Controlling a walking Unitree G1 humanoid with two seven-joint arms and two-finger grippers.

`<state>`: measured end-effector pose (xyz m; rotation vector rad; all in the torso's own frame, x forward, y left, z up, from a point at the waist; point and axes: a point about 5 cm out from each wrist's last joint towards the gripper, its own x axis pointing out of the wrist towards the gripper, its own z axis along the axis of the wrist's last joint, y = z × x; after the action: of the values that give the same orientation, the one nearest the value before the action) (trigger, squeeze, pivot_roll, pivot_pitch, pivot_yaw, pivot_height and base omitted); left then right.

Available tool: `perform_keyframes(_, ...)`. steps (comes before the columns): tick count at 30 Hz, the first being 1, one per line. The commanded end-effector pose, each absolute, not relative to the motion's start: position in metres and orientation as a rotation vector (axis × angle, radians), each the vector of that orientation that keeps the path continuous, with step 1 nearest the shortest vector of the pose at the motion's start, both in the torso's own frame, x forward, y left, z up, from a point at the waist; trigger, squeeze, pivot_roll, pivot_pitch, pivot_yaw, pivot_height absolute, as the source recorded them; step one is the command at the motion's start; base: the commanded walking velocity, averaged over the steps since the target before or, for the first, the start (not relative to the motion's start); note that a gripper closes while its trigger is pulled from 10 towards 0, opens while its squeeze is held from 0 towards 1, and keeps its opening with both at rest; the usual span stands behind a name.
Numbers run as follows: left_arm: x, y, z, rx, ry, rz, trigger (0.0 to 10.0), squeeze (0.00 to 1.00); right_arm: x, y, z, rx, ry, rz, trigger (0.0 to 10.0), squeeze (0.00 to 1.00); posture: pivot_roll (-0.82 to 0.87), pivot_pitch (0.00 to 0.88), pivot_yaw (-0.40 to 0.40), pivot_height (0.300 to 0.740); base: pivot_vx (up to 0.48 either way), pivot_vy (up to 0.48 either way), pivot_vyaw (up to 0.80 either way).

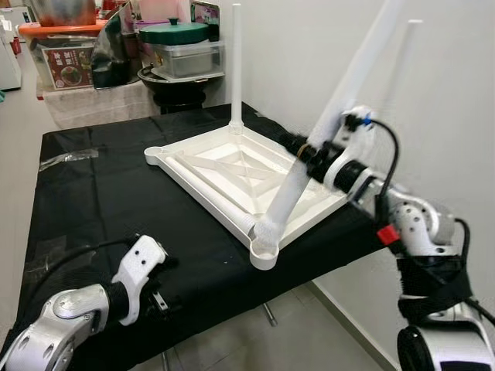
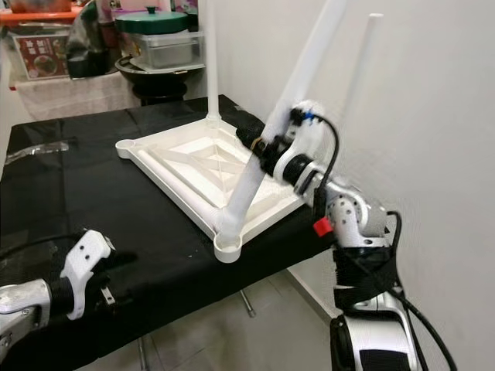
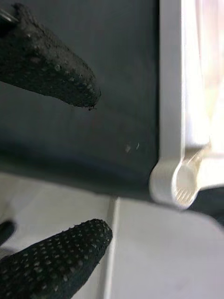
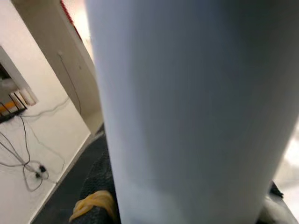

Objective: Building children table

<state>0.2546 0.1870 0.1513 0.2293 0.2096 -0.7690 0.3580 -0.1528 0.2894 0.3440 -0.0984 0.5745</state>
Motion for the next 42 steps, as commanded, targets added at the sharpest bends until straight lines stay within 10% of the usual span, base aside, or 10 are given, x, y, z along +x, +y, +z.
perform_keyframes(1,0.256,0.191,0.146,0.213,0.211,-0.705,10.0,0.00,0.356,-0.152,0.292,0.214,-0.178,0.578,0.0,0.00,0.08,0.000,-0.024,0.740,0.000,0.000,0.00)
perform_keyframes(42,0.246,0.179,0.139,0.117,0.209,-0.682,10.0,0.00,0.336,-0.112,0.229,-0.248,-0.204,0.961,0.0,0.00,0.10,0.000,-0.043,0.740,0.000,0.000,0.00)
